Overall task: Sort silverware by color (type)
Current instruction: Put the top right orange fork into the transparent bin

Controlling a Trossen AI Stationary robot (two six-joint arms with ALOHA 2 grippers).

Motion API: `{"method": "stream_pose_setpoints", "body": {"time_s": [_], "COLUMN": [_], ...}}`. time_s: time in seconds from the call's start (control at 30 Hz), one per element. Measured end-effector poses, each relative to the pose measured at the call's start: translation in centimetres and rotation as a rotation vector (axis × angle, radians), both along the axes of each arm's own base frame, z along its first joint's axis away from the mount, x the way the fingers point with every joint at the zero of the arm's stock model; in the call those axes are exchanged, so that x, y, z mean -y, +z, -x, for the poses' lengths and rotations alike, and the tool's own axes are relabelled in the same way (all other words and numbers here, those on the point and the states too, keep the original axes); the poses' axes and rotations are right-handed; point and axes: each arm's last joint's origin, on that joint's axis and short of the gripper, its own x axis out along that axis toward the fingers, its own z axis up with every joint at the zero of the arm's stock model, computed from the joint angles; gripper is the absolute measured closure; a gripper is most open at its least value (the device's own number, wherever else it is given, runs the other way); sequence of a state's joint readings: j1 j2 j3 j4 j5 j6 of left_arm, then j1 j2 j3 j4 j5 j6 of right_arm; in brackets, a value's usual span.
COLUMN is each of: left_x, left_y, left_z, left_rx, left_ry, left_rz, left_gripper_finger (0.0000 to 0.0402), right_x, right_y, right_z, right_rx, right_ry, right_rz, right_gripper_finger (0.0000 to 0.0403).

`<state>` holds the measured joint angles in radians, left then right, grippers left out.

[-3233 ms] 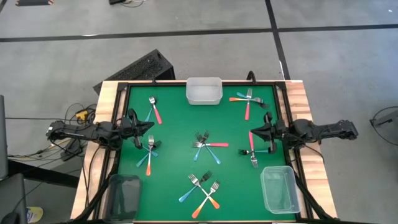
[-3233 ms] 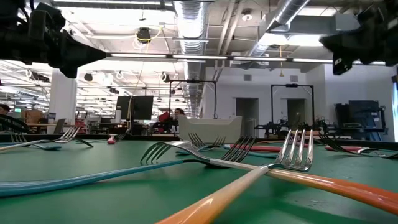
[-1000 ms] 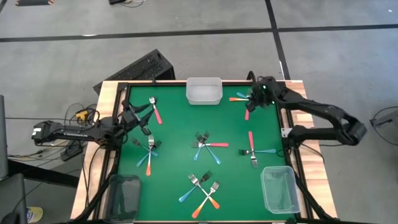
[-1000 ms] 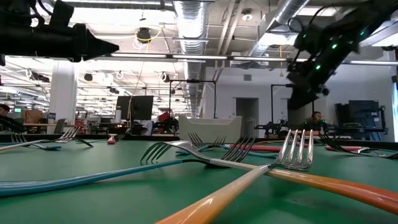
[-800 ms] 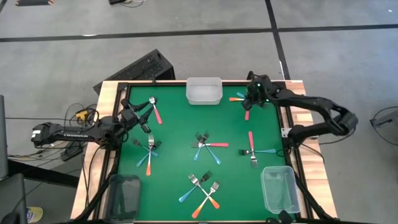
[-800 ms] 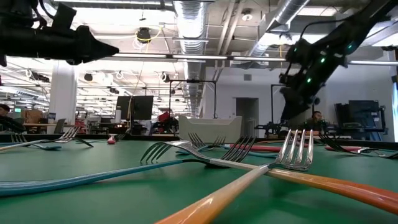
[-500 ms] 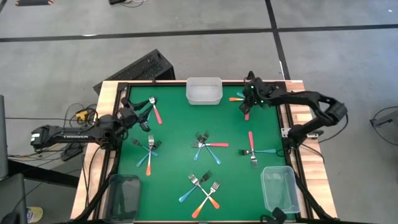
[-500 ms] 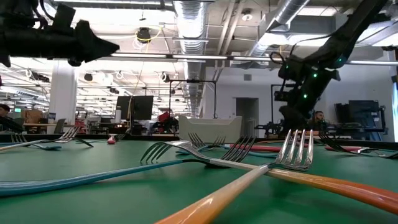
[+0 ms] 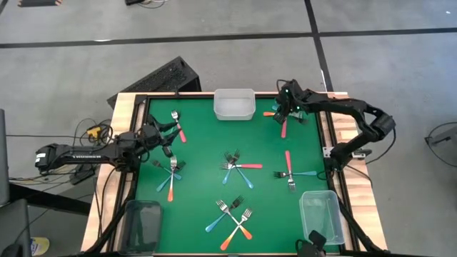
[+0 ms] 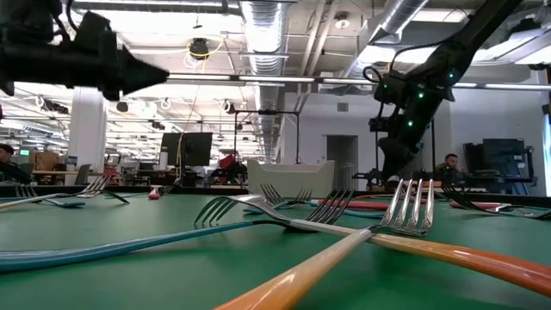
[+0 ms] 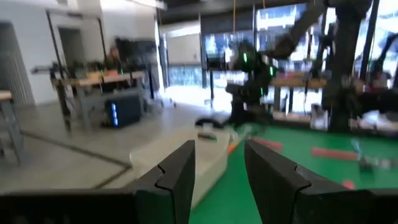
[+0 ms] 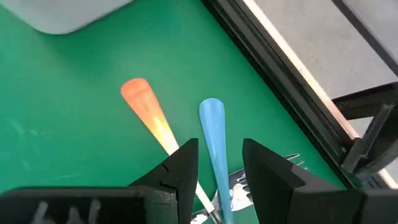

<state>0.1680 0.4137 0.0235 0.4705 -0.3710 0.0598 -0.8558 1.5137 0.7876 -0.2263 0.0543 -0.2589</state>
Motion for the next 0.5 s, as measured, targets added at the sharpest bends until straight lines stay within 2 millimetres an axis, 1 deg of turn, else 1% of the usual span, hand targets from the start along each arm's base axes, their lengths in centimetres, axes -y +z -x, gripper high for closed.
{"method": "stream_pose_setpoints", "body": {"time_s": [0.1, 0.23, 0.3, 0.5], "left_x": [-0.1, -0.1, -0.1, -0.1], "left_y": [-0.5, -0.6, -0.6, -1.1], "left_z": [0.0, 0.0, 0.0, 0.1], "left_rx": [-0.038, -0.051, -0.053, -0.085], "left_ry": [0.021, 0.034, 0.029, 0.053], "left_rz": [0.025, 0.033, 0.042, 0.085], "left_gripper_finger": [0.0272, 0.0272, 0.0272, 0.0272], "right_x": [0.4, 0.9, 0.8, 0.7], "right_y": [-0.8, -2.7, -2.8, -2.1], "right_z": [0.1, 0.2, -0.1, -0.8], "right_rx": [-0.024, -0.091, -0.135, -0.152], "right_ry": [0.004, 0.016, 0.018, 0.054], "right_rz": [-0.017, -0.058, -0.039, -0.073], "right_gripper_finger": [0.0252, 0.0252, 0.0252, 0.0252]}}
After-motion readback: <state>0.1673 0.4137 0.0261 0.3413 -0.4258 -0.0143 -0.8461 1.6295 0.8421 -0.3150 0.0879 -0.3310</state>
